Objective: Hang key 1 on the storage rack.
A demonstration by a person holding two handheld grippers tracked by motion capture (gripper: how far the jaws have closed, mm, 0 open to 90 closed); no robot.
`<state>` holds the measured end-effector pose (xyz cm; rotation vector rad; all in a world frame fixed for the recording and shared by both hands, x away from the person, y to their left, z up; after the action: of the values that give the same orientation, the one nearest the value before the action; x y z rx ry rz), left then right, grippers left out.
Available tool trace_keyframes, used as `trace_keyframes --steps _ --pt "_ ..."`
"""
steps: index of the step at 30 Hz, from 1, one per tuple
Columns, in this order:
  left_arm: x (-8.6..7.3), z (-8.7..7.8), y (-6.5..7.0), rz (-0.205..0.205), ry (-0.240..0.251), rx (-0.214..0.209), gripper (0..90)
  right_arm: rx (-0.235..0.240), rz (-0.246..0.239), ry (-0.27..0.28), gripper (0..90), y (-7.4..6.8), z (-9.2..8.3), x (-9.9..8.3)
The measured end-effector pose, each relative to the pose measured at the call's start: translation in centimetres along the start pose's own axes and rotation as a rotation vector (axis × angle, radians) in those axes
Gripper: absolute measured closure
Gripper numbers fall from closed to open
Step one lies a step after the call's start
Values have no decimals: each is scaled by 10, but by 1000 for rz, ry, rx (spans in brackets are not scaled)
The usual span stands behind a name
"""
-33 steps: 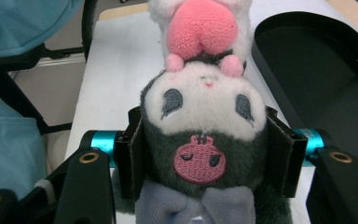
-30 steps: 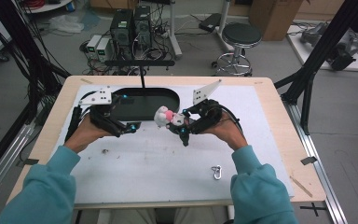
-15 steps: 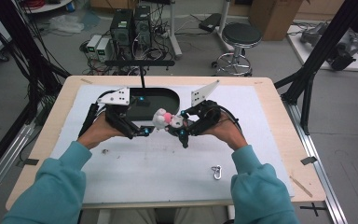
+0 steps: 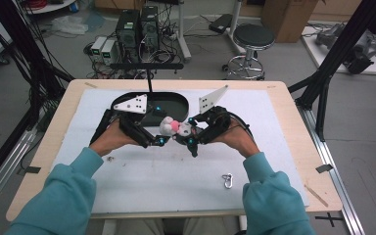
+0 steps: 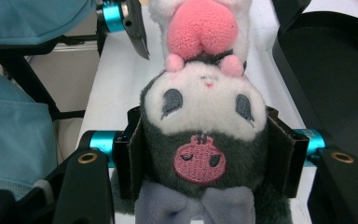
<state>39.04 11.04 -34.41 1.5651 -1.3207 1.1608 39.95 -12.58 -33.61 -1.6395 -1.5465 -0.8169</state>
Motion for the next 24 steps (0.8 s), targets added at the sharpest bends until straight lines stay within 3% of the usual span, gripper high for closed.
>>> trace_keyframes --steps 8,12,16,24 --pt "-1 2 0 2 -10 -25 166 12 -5 -1 410 0 3 0" --pt "1 2 0 23 -16 -35 263 17 -11 -7 410 -1 4 0" --pt "1 1 2 50 -21 -64 448 10 -6 -10 409 0 4 -1" --pt "1 1 3 48 -30 -74 505 16 -4 -14 409 1 4 -1"
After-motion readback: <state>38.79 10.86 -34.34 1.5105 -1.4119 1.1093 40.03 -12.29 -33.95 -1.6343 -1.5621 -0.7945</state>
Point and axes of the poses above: each handheld gripper's, and its own axes: z roughly forward along the jaws, x roughly out of its top, y roughly to its right, the point moved 2 cm from there along z, roughly forward along the jaws, and after that the axes turned 4 degrees about y, right-handed, at the moved point
